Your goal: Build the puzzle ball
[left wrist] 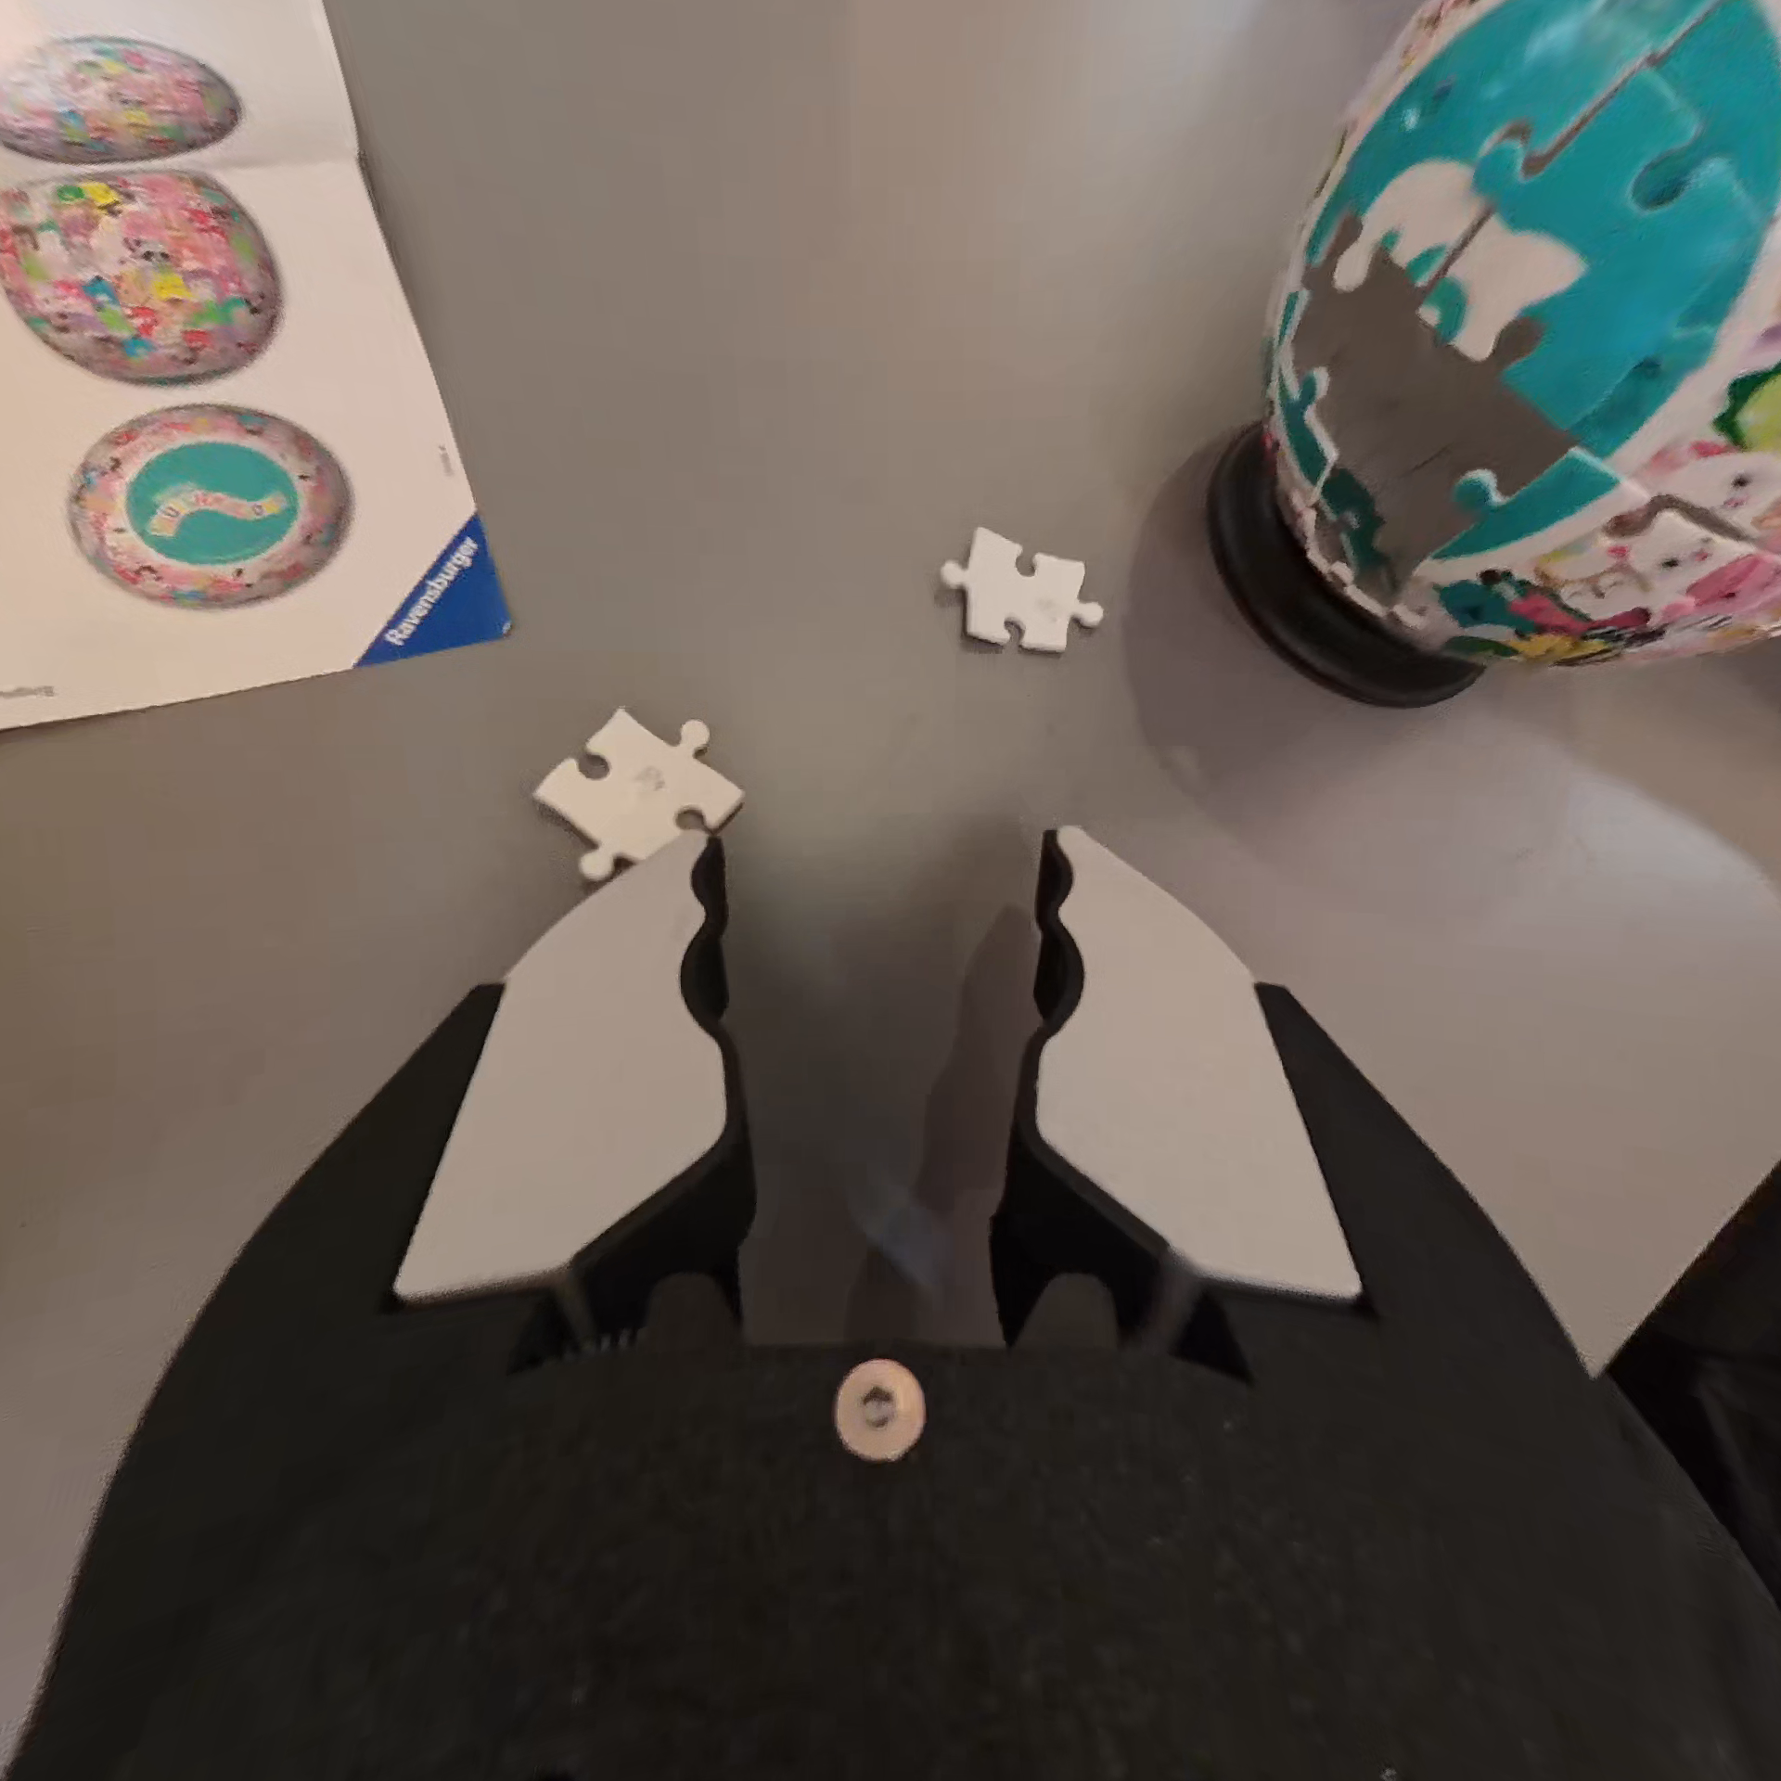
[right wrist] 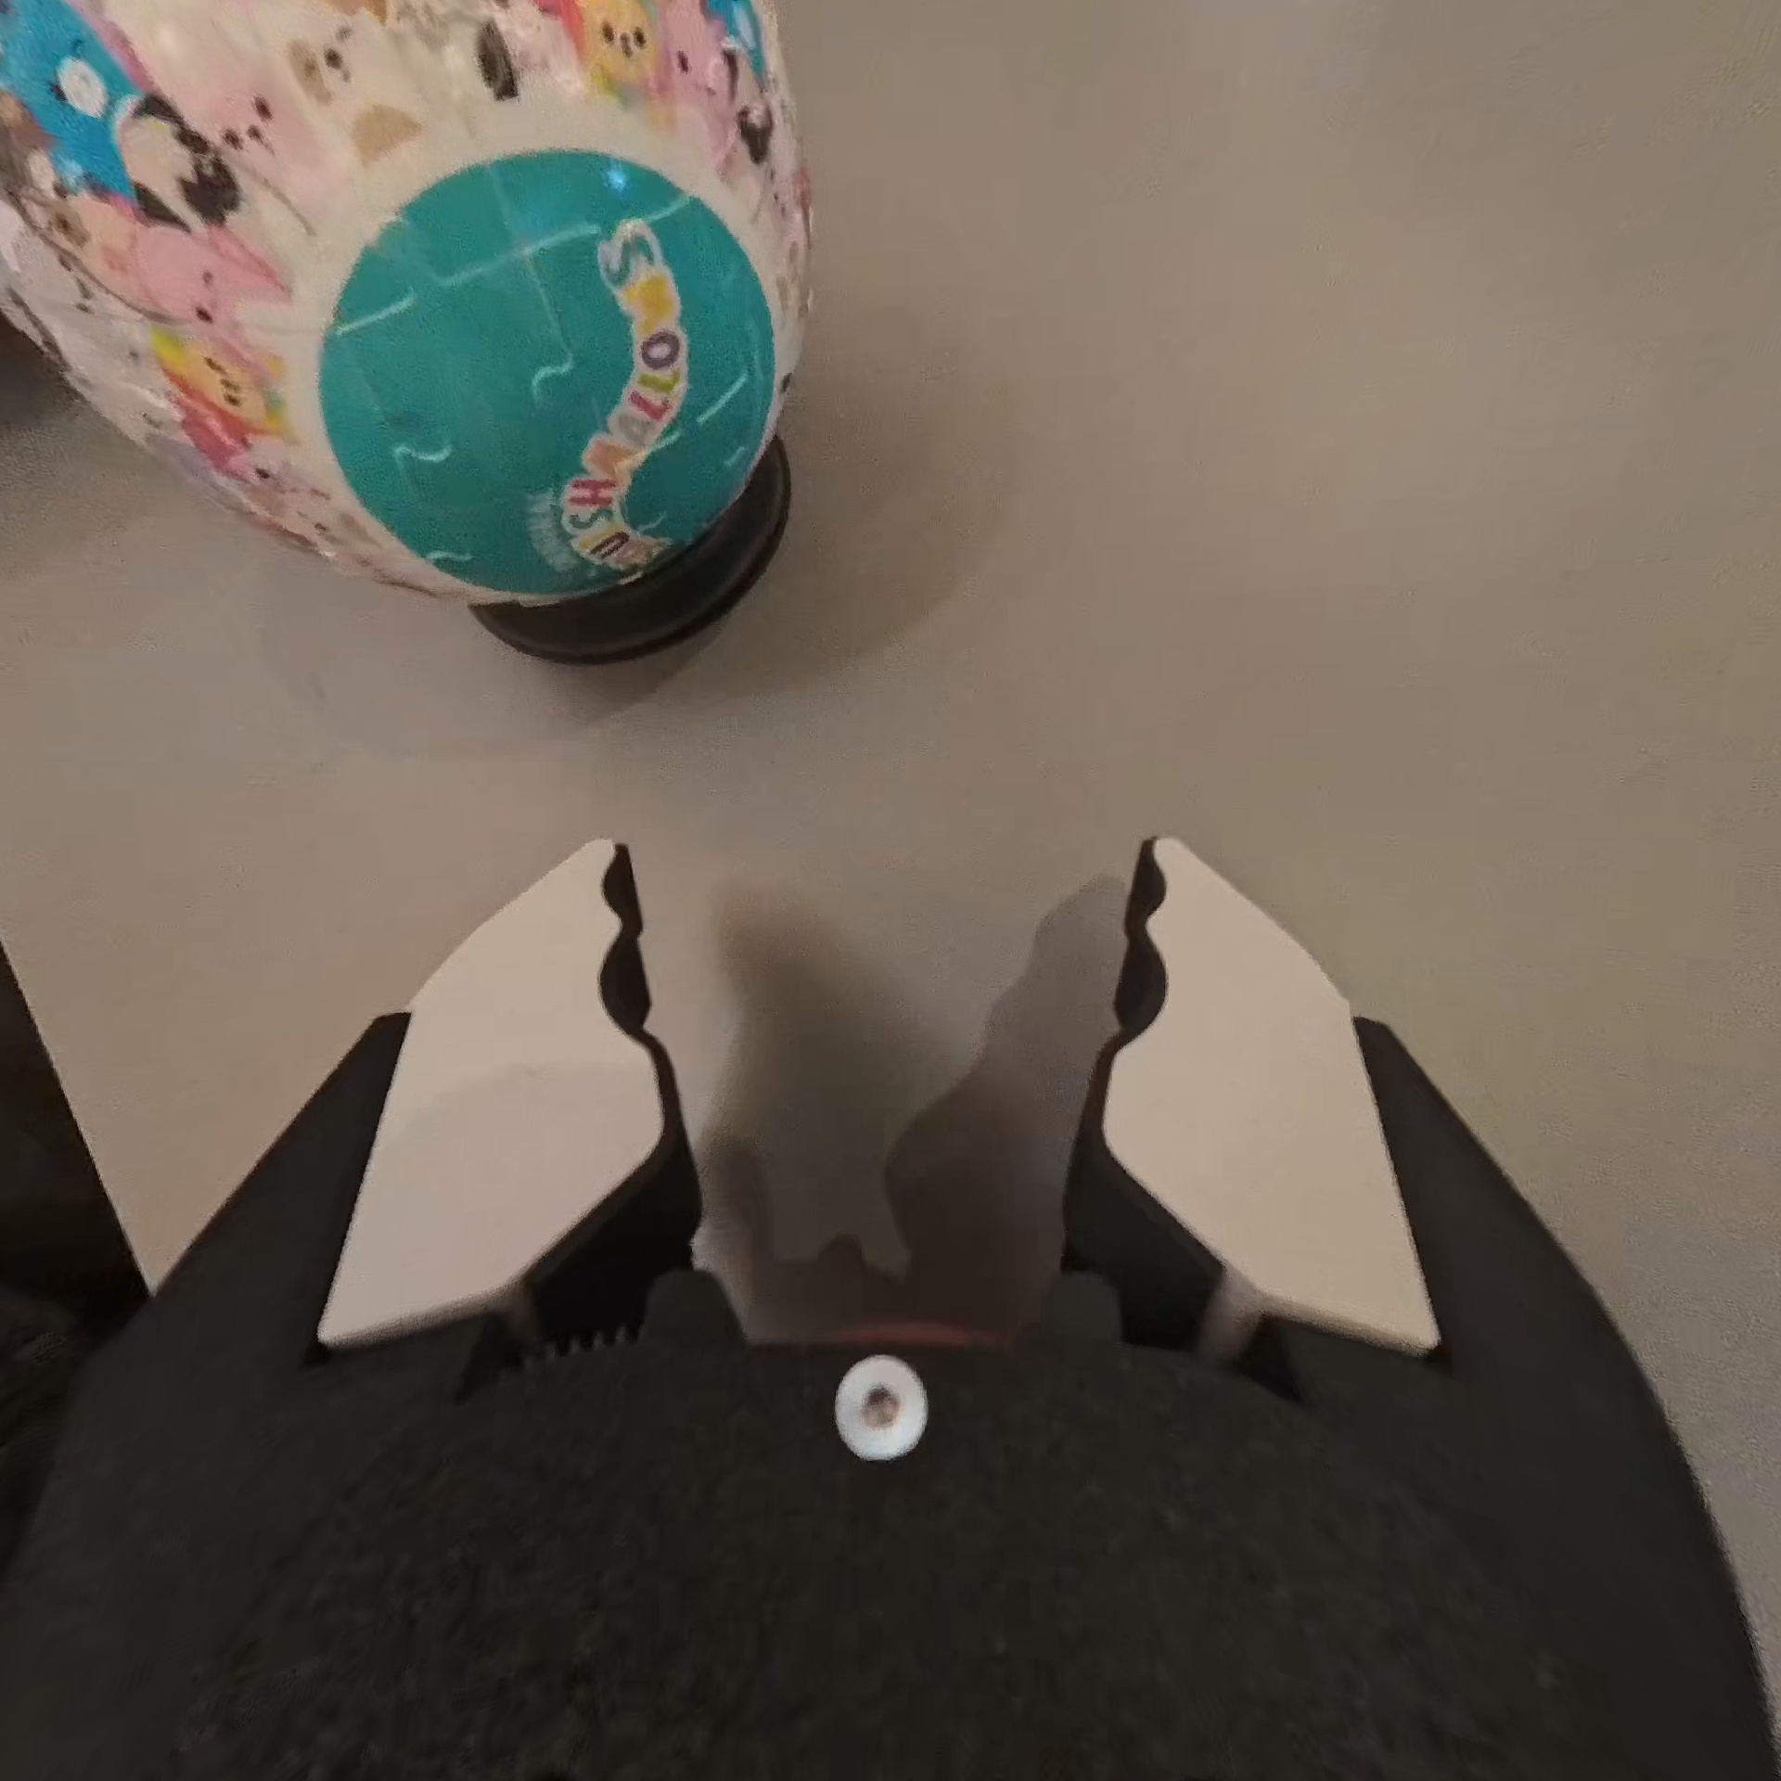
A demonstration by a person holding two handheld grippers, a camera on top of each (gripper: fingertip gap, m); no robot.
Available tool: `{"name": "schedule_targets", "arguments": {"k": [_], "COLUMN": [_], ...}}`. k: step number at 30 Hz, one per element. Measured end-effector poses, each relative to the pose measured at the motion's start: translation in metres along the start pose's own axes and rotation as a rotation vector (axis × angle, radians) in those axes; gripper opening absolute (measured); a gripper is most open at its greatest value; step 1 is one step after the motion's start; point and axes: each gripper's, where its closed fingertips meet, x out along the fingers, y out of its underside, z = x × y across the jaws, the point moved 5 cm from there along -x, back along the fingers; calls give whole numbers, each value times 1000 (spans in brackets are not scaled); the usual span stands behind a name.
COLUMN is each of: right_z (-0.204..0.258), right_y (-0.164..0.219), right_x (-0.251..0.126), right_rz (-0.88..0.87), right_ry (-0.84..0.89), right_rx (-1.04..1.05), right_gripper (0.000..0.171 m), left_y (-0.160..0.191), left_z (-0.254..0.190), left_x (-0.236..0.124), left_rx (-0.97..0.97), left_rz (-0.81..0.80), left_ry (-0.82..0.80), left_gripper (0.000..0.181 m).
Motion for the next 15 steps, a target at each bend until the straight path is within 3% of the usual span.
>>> {"name": "schedule_targets", "arguments": {"k": [9, 15], "right_z": [-10, -8], "right_y": [0, 6], "right_x": [-5, 7], "right_rz": [-39, 76], "right_ry": [69, 58], "right_rx": [51, 33], "right_gripper": [99, 104], "left_y": [-2, 1], "left_z": [-2, -7], "left_x": [12, 14], "left_rx": [89, 160], "left_rz": [42, 58], "left_ry": [-93, -144], "left_gripper": [68, 71]}}
